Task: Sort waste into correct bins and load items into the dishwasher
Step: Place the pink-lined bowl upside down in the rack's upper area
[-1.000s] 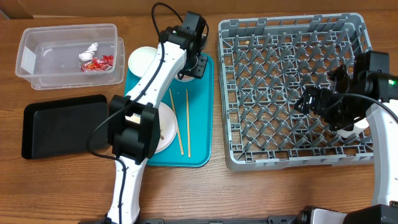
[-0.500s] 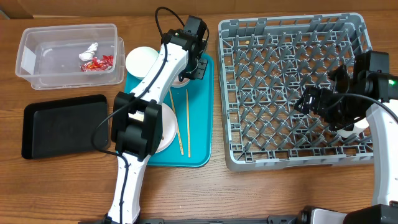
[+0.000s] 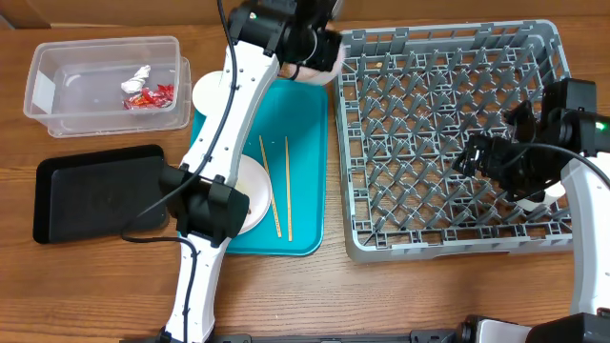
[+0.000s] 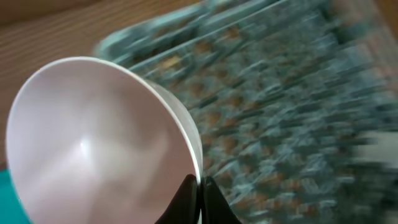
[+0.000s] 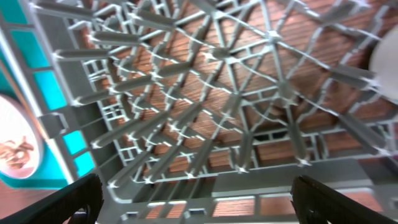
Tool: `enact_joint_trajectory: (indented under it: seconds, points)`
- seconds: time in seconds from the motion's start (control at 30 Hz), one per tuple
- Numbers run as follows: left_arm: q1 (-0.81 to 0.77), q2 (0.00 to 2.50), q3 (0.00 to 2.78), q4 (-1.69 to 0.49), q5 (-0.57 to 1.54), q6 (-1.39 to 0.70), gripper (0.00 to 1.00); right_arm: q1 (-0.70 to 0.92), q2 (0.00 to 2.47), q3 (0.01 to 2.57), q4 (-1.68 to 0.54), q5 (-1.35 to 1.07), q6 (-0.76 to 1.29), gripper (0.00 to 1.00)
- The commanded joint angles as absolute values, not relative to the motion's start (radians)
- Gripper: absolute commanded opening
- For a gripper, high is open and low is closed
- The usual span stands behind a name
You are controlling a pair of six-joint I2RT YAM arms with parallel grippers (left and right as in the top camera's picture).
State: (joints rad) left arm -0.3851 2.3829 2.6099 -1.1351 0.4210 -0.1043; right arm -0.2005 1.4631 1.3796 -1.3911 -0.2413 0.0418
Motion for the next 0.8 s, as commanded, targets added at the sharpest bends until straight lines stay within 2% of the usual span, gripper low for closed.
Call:
enact_joint_trajectory:
  seconds: [0.0,0.07,0.33,0.6,0.77]
  points:
    - [-0.422,2.363,2.633,-1.059,0.714,-0.191,0.04,-0.206,1.448,1.402,-1.407,-0.081,0.134,1.0]
    - [-0.451,2.363,2.633,-0.958,0.734,-0.282,0.04,-0.221,1.448,1.402,-1.42,-0.019,0.184,1.0]
    - [-0.546,2.388,2.628,-0.638,0.733,-0.54,0.04,-0.231,1.448,1.402,-1.42,-0.02,0.184,1.0]
    - [-0.601,2.555,2.628,-0.218,0.788,-0.913,0.04,-0.231,1.448,1.402,-1.43,-0.008,0.184,1.0]
    - [-0.606,2.642,2.628,-0.067,0.821,-1.052,0.04,-0.232,1.447,1.402,-1.476,0.202,0.343,1.0]
